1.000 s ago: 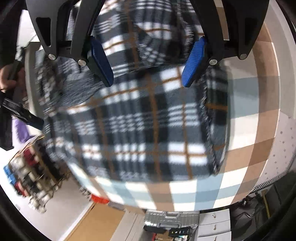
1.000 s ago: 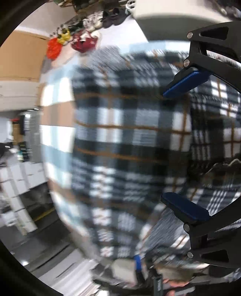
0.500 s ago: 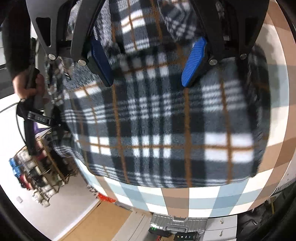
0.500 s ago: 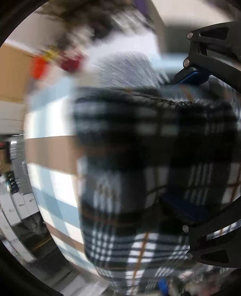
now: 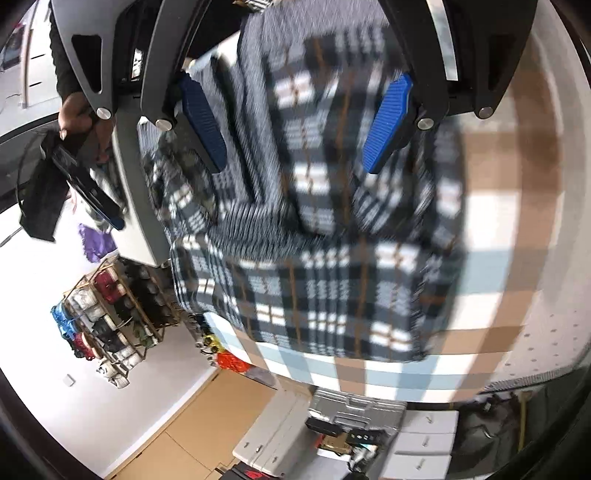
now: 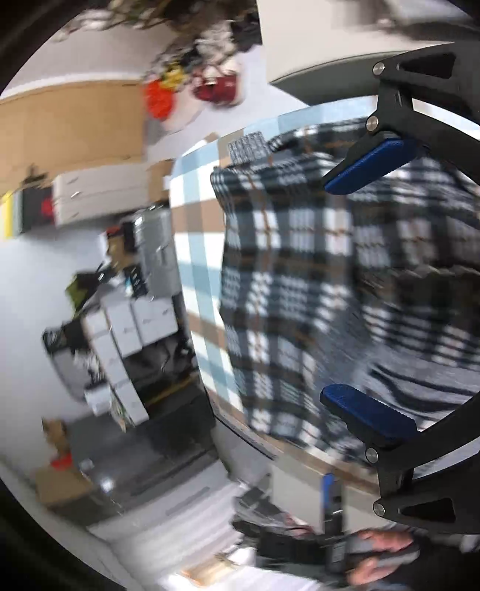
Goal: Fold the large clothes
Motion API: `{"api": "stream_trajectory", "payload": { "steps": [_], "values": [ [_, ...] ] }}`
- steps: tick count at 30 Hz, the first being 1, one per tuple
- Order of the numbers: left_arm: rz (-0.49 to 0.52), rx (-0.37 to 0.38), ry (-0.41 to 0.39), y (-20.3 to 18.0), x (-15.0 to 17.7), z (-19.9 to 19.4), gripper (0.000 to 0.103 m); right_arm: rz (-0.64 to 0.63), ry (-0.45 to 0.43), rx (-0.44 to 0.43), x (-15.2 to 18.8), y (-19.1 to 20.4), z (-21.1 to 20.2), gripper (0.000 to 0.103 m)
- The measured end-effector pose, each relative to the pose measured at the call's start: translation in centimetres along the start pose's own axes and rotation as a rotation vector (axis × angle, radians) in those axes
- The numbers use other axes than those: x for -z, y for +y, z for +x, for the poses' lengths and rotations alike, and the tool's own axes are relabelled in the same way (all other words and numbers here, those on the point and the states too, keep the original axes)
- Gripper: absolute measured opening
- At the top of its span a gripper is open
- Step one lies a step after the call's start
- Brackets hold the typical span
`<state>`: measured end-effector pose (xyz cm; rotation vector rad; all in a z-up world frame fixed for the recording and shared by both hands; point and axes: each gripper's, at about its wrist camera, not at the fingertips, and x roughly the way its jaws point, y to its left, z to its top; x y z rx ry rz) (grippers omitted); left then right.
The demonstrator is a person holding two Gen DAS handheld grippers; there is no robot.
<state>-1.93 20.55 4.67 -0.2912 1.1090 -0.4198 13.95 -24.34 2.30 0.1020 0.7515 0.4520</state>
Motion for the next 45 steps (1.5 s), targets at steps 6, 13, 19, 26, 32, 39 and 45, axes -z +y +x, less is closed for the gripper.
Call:
{"api": "stream_trajectory", "payload": {
  "steps": [6,13,19,26,32,39,45],
  "values": [
    [0.001,-0.13,0.01,0.9,5.1,-0.4,0.072,0.031,-0.169,-0.164,7.4,5.6,-3.7,0.103],
    [-0.103,-0.133,0.118,3.0,10.4,1.1,0.072,-0.043,-0.18,-0.23,10.9,10.0,-4.0,0.103],
    [-0.111,-0.116,0.204,2.9,11.1,3.3,0.072,-0.053,-0.159,-0.22,11.6,11.1,-4.0,0.103],
    [-0.104,-0.154,0.198,3.0,11.8,3.6,0.073,-0.051,-0.119,-0.226,12.6,11.2,-3.8,0.103],
    [-0.167,0.036,0.209,4.3,11.2,3.6,0.073,-0.038,-0.112,-0.249,12.5,11.3,-3.5,0.103],
    [-0.152,0.195,0.119,3.7,9.7,2.3,0.073,-0.041,-0.082,-0.238,12.7,11.4,-2.8,0.103],
    [-0.023,0.267,0.068,1.2,8.3,1.7,0.073,-0.029,-0.08,-0.251,12.5,11.4,-2.6,0.103]
  ]
}}
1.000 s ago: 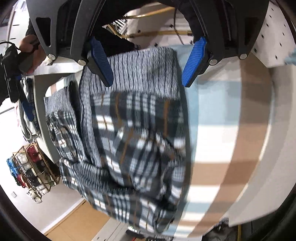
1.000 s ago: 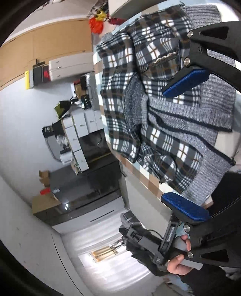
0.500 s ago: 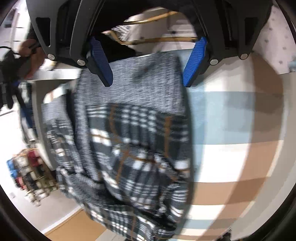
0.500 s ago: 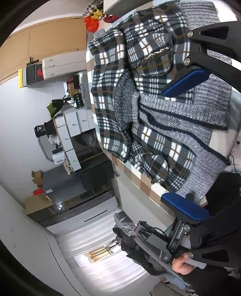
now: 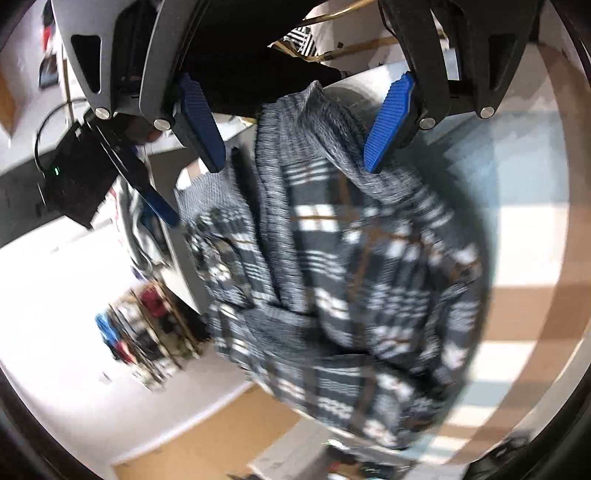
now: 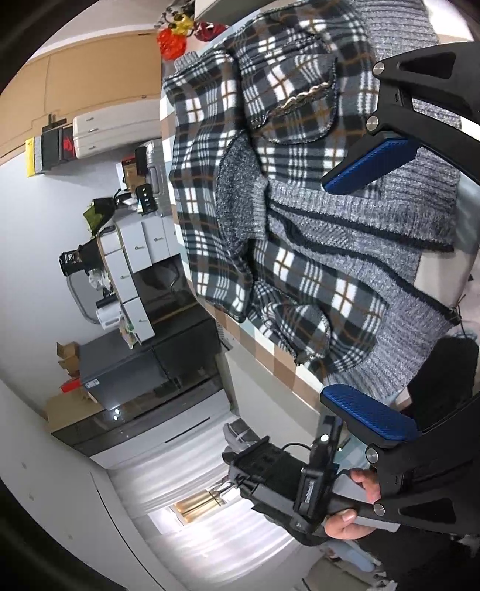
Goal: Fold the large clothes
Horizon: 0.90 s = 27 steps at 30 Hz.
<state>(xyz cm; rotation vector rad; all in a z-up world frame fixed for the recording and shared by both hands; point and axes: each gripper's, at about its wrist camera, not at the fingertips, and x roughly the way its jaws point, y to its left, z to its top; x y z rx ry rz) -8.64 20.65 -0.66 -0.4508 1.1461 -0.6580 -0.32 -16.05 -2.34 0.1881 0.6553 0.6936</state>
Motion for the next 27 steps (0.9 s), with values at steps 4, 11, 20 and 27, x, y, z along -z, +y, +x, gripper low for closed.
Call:
{"api": "stream_trajectory", "payload": {
  "steps": [4,11,20,27],
  "values": [
    [-0.001,-0.071,0.014,0.8,-0.4,1.5,0.073,-0.004,0.009,0.004,0.1,0.0,0.2,0.103],
    [0.076,-0.377,0.055,1.3,1.6,2.7,0.073,0.032,0.028,0.005,0.1,-0.7,0.7,0.103],
    [-0.029,-0.48,0.036,3.9,2.0,1.0,0.074,0.037,0.042,0.01,0.1,-0.8,1.2,0.103],
    [-0.001,-0.485,0.038,3.2,2.5,1.2,0.078,0.041,0.064,-0.001,0.2,-0.8,1.8,0.103]
  ]
}}
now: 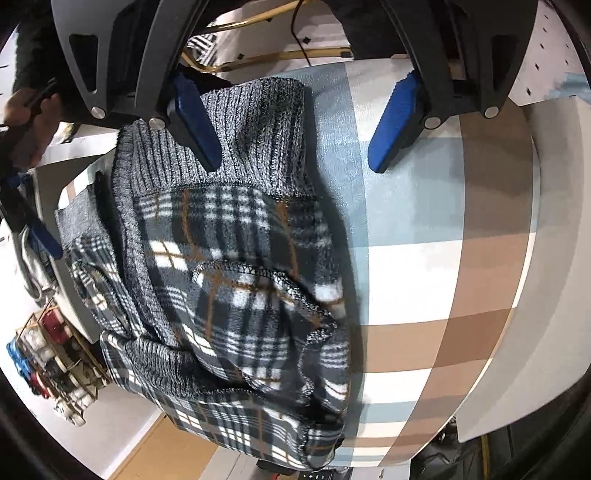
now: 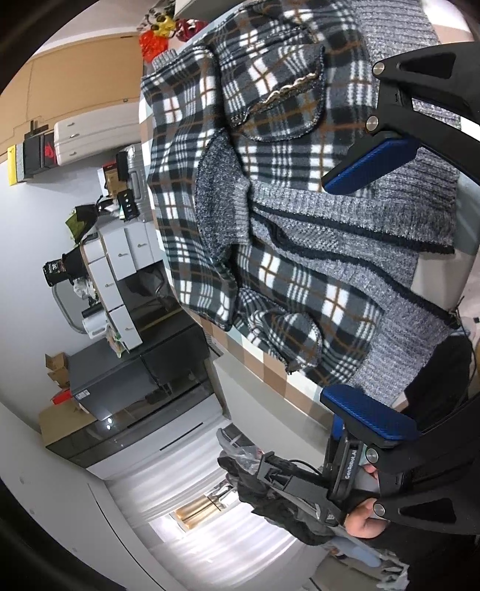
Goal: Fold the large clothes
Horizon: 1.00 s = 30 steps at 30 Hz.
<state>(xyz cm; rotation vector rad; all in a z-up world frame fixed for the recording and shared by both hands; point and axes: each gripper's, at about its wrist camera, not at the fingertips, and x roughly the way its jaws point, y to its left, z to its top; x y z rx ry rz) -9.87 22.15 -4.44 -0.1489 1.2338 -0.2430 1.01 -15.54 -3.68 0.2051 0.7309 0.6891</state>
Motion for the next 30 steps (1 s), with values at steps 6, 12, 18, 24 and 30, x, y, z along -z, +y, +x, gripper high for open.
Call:
{"api": "stream_trajectory", "payload": {
  "steps": [6,12,18,24,30],
  "values": [
    [0.07,-0.036,-0.023,-1.5,-0.2,0.4,0.078,0.0,0.009,-0.016,-0.1,0.2,0.3,0.103],
    [0.148,-0.108,-0.013,-2.7,-0.5,1.4,0.078,-0.011,0.029,-0.016,0.0,0.3,0.8,0.103],
    [0.162,-0.106,-0.015,-2.8,-0.6,1.4,0.078,0.0,0.028,-0.03,-0.2,0.0,0.9,0.103],
    [0.151,0.04,-0.046,-2.8,-0.2,0.2,0.067,0.019,0.009,-0.036,-0.4,-0.4,0.3,0.103],
    [0.224,-0.018,-0.091,-5.4,0.5,0.1,0.067,0.046,-0.013,-0.045,-0.6,-0.9,-0.6,0.103]
  ]
}}
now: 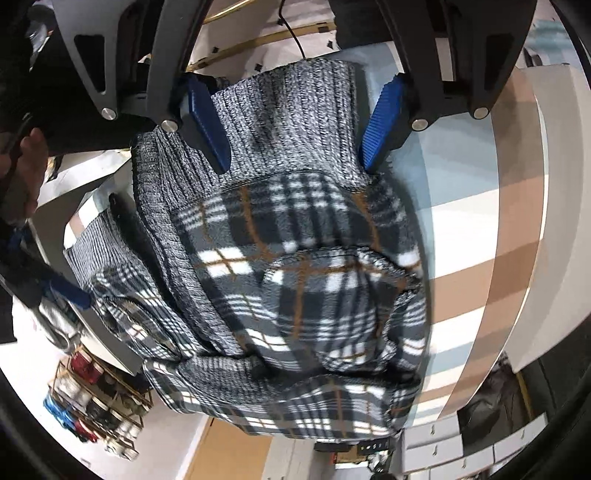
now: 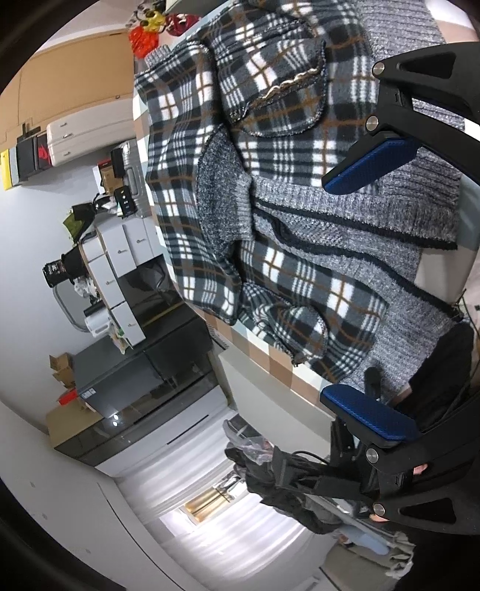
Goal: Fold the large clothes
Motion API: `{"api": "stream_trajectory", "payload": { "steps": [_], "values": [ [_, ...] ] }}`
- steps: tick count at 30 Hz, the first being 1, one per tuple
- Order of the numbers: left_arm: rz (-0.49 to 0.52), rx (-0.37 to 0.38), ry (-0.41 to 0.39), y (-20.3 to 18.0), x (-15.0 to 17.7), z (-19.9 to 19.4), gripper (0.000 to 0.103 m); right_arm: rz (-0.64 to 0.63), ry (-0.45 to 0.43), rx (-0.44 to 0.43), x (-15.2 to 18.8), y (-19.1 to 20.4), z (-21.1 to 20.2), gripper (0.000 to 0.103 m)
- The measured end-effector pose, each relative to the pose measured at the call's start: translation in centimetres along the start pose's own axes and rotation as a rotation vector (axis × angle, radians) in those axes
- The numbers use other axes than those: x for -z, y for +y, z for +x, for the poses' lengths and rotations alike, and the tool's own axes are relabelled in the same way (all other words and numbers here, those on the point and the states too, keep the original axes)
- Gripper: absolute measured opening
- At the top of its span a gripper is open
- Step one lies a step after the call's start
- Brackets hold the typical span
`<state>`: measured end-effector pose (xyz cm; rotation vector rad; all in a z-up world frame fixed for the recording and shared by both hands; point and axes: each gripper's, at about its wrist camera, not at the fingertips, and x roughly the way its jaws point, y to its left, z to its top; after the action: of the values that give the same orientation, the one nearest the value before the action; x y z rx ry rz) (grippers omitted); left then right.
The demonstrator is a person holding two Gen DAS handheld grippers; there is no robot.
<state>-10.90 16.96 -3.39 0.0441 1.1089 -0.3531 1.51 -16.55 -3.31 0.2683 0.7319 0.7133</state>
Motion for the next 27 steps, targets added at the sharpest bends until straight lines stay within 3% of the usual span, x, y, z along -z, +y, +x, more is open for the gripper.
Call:
{"api": "stream_trajectory", "payload": {
  "steps": [4,9,13,16,20,24,27],
  "values": [
    [0.078,-0.048,-0.055,-1.4,0.4,-0.4,0.067,0.006,0.005,0.003,0.0,-0.1,0.0,0.103],
    [0.143,-0.019,-0.083,-2.6,0.1,-0.7,0.067,0.005,0.004,0.005,0.0,0.0,0.0,0.103],
    [0.209,0.013,-0.188,-4.2,0.4,-2.2,0.067,-0.003,0.002,0.016,0.0,0.1,-0.1,0.103],
    [0.223,0.041,-0.178,-4.8,0.1,-2.0,0.067,0.004,0.003,0.018,0.1,0.0,-0.2,0.103],
    [0.14,0.021,-0.102,-3.2,-0.5,-0.9,0.067,0.022,0.001,0.02,0.0,-0.4,-0.4,0.103],
    [-0.038,0.122,-0.1,1.0,-0.4,-2.2,0.067,0.047,-0.017,0.013,-0.1,-0.9,-1.0,0.103],
    [-0.203,0.155,-0.014,4.3,0.2,-2.0,0.067,0.055,-0.037,0.008,-0.2,-1.1,-1.7,0.103]
  ]
}}
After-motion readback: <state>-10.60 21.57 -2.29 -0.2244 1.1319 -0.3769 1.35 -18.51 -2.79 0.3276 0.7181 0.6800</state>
